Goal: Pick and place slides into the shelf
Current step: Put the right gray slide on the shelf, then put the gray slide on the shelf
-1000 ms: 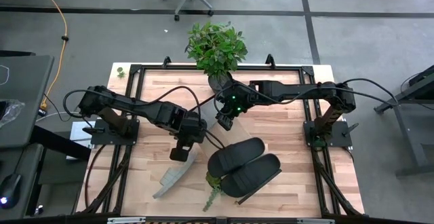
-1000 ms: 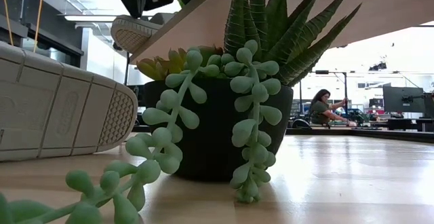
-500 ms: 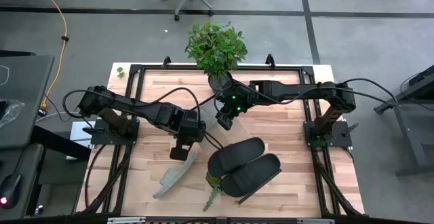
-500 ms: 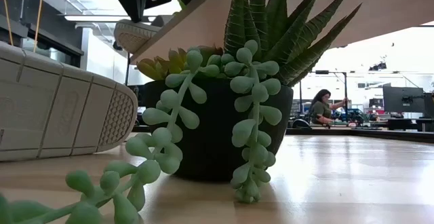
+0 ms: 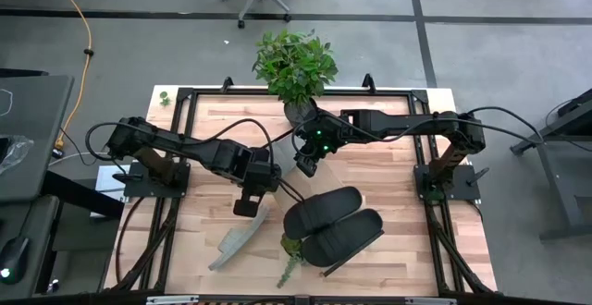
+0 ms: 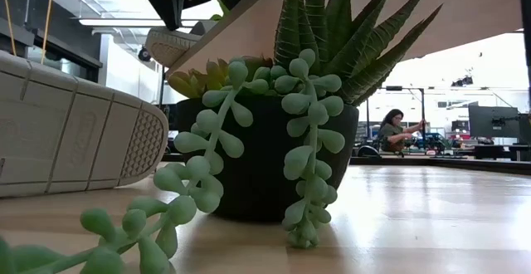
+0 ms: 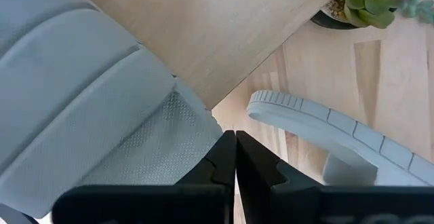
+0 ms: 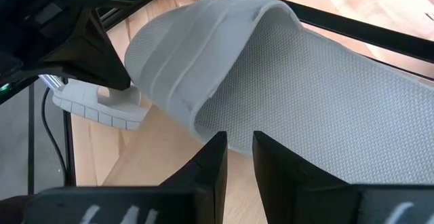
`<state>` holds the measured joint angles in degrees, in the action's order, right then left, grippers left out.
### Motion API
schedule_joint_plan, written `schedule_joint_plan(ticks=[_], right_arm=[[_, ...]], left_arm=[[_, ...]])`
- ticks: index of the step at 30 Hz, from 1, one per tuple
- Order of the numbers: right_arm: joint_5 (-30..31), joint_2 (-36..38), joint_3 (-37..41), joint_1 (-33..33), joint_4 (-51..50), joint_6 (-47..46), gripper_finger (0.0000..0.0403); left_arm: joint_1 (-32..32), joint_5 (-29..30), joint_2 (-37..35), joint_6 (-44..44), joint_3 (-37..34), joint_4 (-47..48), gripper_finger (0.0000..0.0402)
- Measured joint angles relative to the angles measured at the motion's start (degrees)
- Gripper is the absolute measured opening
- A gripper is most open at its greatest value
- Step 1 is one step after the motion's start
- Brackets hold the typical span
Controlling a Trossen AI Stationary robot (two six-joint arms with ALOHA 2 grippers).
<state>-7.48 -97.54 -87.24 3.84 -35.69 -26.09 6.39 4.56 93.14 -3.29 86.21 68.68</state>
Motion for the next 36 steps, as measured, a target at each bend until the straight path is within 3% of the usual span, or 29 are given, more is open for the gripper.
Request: schedule_joint_plan(ticks=[15,22,32,36], right_arm=[[0.04,0.0,0.0,0.0,-0.05,-0.68,0.0062],[0.04,0.0,0.0,0.0,-2.5,-0.59,0.0062],[-0.85,0.0,0.0,-0.33,-3.59,0.2,0.0062],[-3.16,0.09,0.0,-1.1,-4.92,0.65,0.0062]], left_arm=[[0.0,2.62,-0.02,0.2,0.0,-1.24,0.0003],[-0.02,0.89,-0.02,0.2,0.34,-0.72,0.0003],[0.0,0.1,-0.09,4.08,12.66,11.66,0.0003],[1.76,-3.03,-0.17,8.56,15.55,18.89,0.0003]])
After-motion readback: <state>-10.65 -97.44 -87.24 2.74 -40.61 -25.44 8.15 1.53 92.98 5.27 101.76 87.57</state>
